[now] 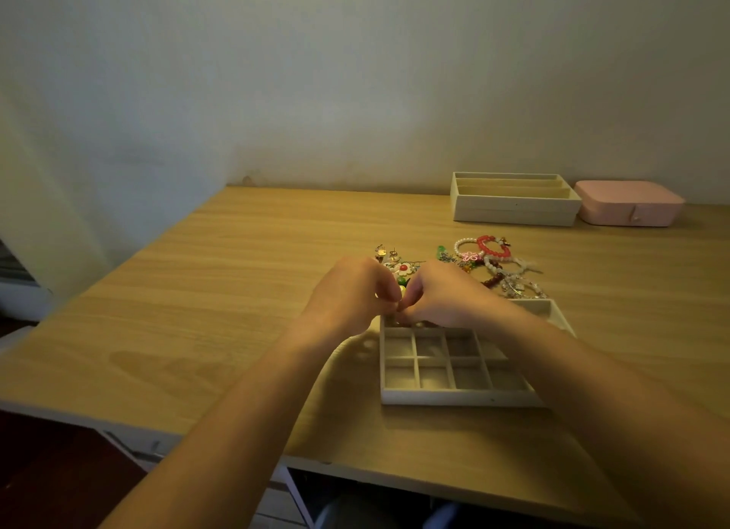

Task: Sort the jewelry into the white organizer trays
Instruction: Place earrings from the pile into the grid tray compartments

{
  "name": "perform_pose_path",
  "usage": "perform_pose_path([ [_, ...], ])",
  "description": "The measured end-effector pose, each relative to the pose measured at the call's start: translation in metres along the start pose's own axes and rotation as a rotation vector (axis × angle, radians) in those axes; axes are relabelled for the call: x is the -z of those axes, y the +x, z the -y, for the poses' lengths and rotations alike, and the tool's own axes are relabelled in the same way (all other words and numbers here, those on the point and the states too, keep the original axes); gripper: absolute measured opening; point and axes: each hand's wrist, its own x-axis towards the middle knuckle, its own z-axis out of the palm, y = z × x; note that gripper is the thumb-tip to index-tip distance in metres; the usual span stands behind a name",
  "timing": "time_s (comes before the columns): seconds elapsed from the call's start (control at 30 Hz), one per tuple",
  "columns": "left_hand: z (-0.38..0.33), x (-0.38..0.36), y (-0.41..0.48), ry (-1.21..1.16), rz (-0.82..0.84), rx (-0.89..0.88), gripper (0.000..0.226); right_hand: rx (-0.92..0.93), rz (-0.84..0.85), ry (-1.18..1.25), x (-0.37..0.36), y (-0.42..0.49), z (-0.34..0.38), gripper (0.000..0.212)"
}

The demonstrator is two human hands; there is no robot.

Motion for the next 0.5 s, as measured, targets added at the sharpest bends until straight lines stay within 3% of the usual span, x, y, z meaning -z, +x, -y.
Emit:
perform_pose_path([
  [0.1,-0.005,-0.001,-0.002,0.157,-0.003,-0.075,0.018,-0.023,-0.039,-0.008,-0.002,-0.001,0.0,0.005],
  [0.23,-0.009,-0.003,-0.006,0.276,-0.023,-0.109,0.019,-0.021,-0.041,-0.016,-0.005,-0.002,-0.001,0.008],
  [0.5,-0.012,-0.004,-0.004,0.225,-0.041,-0.054,0.021,0.058,0.003,0.001,0.002,-0.009,-0.003,0.019],
])
